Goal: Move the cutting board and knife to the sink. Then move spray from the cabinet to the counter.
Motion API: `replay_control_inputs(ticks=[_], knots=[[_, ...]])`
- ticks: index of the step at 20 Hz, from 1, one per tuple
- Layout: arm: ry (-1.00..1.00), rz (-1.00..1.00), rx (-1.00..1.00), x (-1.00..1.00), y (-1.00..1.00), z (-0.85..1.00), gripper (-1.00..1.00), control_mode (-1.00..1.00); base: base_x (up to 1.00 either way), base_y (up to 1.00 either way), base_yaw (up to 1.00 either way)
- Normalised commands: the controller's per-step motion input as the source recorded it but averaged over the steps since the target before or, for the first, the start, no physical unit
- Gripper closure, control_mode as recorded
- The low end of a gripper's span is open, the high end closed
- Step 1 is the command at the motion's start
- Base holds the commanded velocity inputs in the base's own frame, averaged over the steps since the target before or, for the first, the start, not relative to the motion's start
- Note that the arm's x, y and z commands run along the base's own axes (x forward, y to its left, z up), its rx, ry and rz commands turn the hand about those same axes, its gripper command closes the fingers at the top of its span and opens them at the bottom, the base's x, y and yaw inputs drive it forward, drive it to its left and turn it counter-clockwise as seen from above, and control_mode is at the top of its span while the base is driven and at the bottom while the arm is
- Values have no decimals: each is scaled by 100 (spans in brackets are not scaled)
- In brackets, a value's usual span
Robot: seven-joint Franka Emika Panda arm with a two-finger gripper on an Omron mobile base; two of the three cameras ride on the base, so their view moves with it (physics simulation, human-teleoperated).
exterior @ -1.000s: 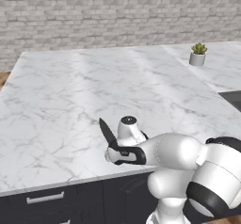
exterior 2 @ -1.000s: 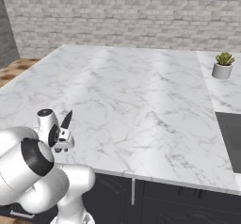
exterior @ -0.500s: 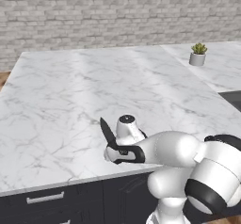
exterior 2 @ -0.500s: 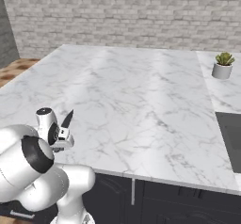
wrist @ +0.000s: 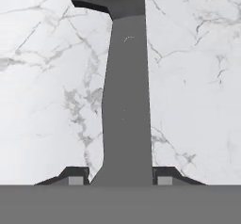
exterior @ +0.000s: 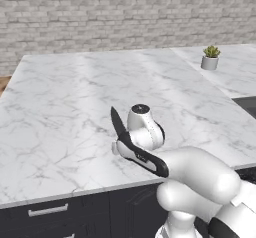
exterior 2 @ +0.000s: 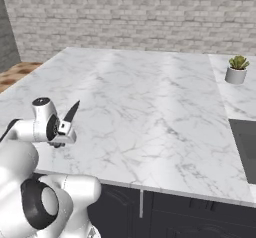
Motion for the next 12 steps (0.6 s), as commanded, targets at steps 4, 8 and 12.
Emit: replay_control_inputs(ticks=[4, 8, 12], knots=[[-15, -6, 7, -14, -10, 83, 100, -100, 0, 0, 0], [-5, -5, 0, -2, 0, 37, 100, -100, 0, 0, 0], [0, 0, 0, 0, 0, 2, 100, -100, 0, 0, 0]])
